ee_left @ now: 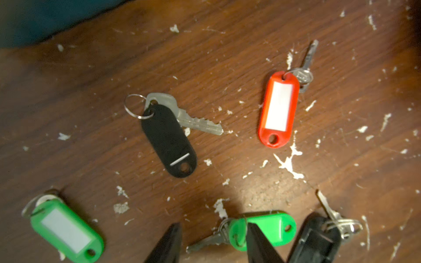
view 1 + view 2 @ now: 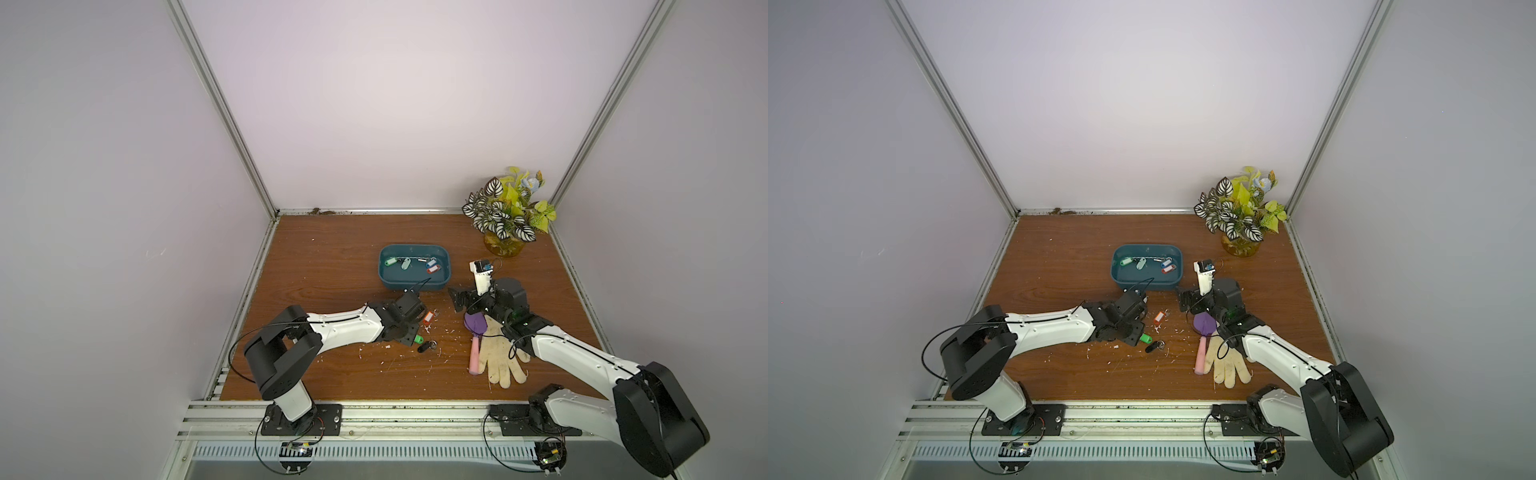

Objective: Take the keys out of the storage box
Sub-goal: Place the key at the center of the board.

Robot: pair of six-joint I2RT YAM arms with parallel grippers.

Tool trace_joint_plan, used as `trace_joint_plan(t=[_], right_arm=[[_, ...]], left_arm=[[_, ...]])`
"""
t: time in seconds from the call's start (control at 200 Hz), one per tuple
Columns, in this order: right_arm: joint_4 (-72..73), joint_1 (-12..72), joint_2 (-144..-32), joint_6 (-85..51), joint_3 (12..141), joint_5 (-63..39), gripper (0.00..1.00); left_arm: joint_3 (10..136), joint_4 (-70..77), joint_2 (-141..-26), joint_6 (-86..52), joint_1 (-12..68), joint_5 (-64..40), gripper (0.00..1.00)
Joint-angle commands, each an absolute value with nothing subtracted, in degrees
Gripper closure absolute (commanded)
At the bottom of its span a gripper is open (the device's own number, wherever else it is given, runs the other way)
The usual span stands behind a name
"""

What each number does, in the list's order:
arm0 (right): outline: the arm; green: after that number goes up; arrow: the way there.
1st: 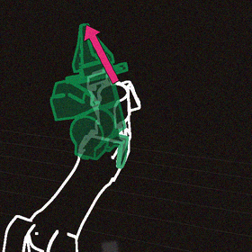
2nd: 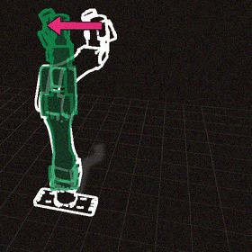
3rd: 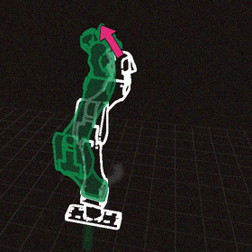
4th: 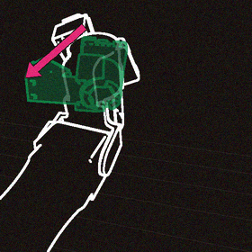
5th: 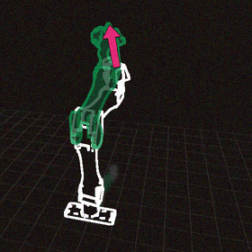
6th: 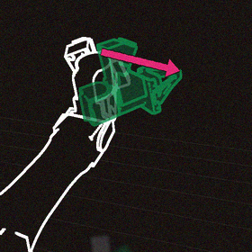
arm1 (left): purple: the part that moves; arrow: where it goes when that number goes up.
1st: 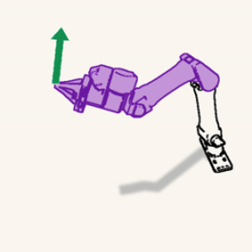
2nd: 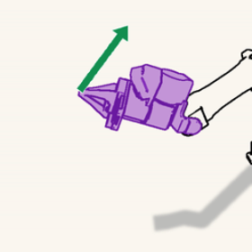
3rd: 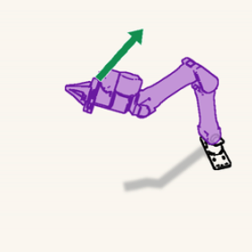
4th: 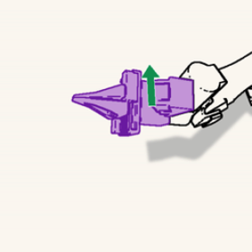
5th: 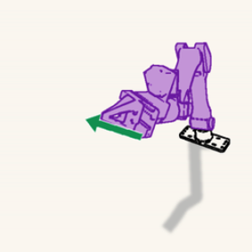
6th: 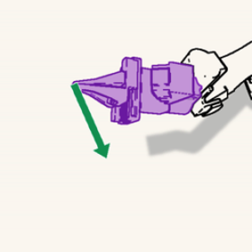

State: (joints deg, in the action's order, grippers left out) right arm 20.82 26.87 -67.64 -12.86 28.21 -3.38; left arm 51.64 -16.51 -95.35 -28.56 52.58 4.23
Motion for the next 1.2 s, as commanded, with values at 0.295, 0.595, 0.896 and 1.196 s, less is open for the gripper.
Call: trace_joint_plan(t=[0.295,0.595,0.896,1.196], right_arm=[[23.4,26.8,-68.1,-12.7,28.7,-4.1,0.01],[23.8,26.8,-68.7,-13.0,28.8,-4.7,0.01],[23.5,26.9,-68.5,-13.6,30.3,-5.3,0.00],[11.5,31.9,-81.8,-12.3,49.8,-1.3,0.01]], left_arm=[[50.3,-18.9,-94.3,-29.5,53.5,7.4,0.87],[46.0,-16.6,-90.5,-30.9,55.5,4.6,0.84],[49.3,-17.1,-85.9,-28.6,54.0,7.7,0.45],[56.0,-1.9,-80.7,-25.4,39.6,10.8,0.00]])
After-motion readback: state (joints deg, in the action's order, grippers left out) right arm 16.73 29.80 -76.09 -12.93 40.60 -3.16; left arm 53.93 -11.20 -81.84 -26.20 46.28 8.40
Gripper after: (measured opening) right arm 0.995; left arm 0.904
